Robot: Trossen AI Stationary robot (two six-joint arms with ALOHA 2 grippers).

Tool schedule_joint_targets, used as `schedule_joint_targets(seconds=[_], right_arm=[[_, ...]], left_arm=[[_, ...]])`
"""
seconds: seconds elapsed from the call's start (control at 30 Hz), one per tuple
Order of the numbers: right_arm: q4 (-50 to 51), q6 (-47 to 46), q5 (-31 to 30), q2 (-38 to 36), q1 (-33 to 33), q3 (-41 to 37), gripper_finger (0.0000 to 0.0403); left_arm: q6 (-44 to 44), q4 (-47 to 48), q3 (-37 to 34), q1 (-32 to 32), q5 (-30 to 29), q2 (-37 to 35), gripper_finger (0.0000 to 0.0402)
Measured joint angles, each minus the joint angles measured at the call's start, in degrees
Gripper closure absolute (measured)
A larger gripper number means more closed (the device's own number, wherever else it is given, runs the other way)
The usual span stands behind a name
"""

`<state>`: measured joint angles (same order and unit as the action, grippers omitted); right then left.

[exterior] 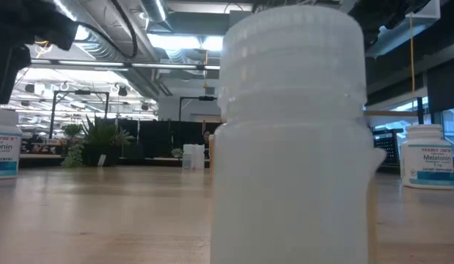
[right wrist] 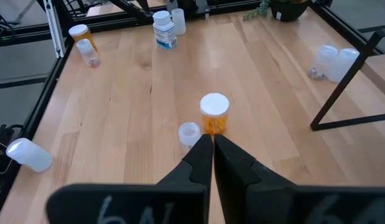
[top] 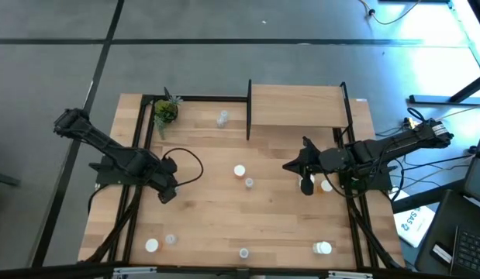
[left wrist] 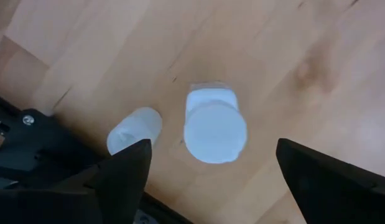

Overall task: Pick and place medicine bottles onto shelf by color
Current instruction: Put the left white pill bottle on the shelf

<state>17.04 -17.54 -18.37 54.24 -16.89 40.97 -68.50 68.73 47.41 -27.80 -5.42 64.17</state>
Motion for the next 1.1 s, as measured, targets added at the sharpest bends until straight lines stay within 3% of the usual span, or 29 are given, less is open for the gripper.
schedule_joint_targets(seconds=[0.8, 1.1], right_arm=[[0.00, 0.00, 0.00, 0.00, -0.02, 0.00, 0.0384], [0.00, 0.00, 0.00, 0.00, -0.02, 0.00, 0.0384]], left_arm=[[3.20, -15.94, -12.13, 0.78, 0.42, 0.02, 0.0062], [3.15, -16.57, -13.28, 0.78, -1.79, 0.02, 0.0074]])
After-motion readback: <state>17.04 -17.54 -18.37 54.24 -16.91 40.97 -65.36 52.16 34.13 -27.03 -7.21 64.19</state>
